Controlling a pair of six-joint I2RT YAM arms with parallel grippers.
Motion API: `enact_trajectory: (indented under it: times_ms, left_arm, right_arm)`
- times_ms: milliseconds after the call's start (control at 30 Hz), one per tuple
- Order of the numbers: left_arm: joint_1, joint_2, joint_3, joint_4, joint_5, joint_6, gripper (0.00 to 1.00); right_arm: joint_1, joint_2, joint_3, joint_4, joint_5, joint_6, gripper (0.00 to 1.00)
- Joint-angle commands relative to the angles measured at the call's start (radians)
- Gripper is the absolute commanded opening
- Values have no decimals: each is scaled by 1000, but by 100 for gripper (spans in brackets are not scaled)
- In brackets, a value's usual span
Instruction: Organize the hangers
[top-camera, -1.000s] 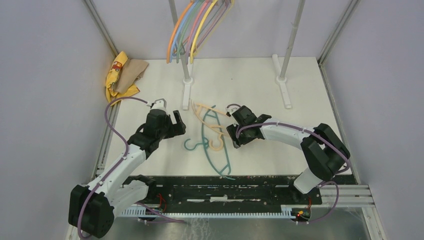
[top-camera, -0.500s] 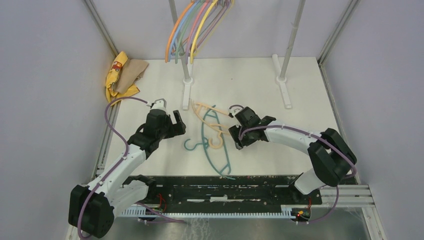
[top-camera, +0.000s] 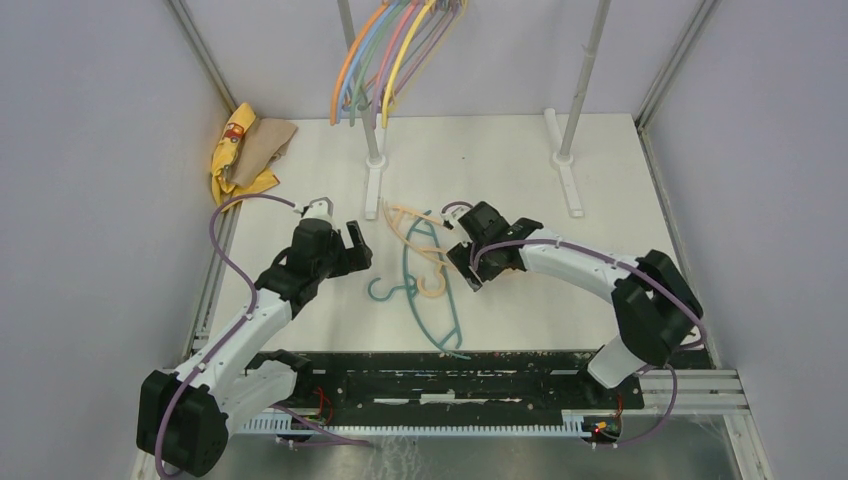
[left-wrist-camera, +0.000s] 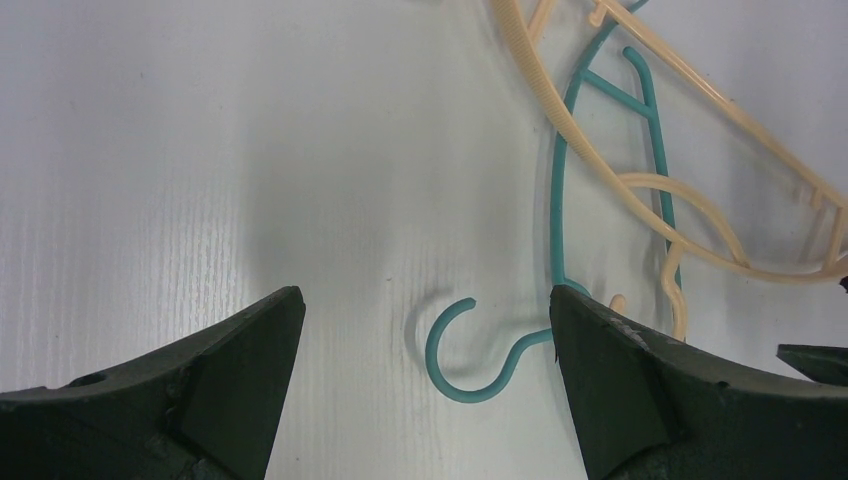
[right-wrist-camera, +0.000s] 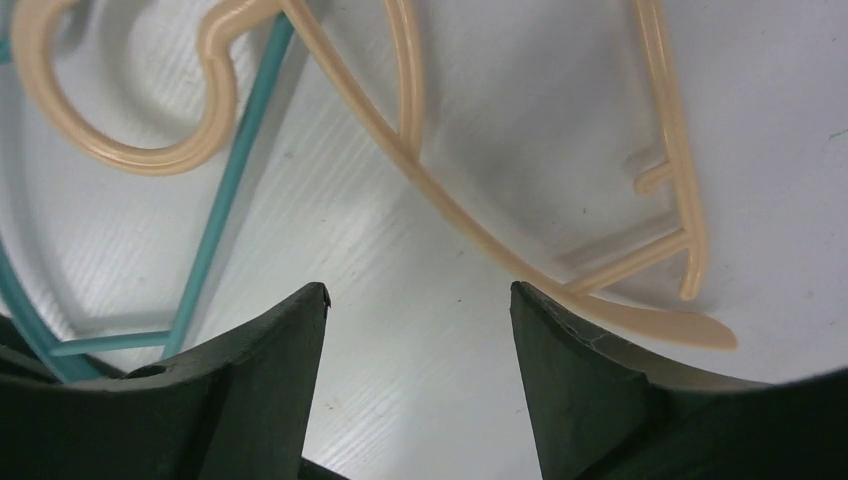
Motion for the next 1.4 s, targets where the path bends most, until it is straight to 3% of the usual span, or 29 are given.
enact_trajectory:
  times_ms: [0, 233, 533, 600, 667, 700, 867, 1000, 1167, 1367]
  left_arm:
    - [4, -15, 3, 38, 25, -37, 99]
    - [4, -11, 11, 32, 34, -28, 99]
    - [4, -3, 4, 38, 35, -27, 99]
    - [4, -5, 3, 37, 33, -25, 99]
    - [4, -5, 2, 37, 33, -25, 99]
    - [5, -1, 2, 40, 33, -27, 99]
    - [4, 7, 3, 45, 33, -27, 99]
    - [4, 4, -1, 44, 28, -30, 99]
    - [4, -12, -5, 43, 25, -33, 99]
    - [4, -28, 1, 37, 28, -33, 99]
  right_arm:
    - [0, 71, 11, 65, 90, -79, 75]
    - [1, 140, -16, 184, 122, -101, 74]
    - [-2, 230, 41, 166, 111, -92, 71]
    - [-2, 246, 47, 153, 88, -80, 65]
    - [0, 245, 43, 145, 65, -61, 50]
    - [-1, 227, 32, 138, 24, -36, 34]
    - [-1, 149, 9, 108, -83, 11, 4]
    - [-1, 23, -11, 93, -227, 79, 0]
    - [-19, -176, -38, 116, -242, 209, 1]
    - [-184, -341, -43, 298, -347, 470, 1]
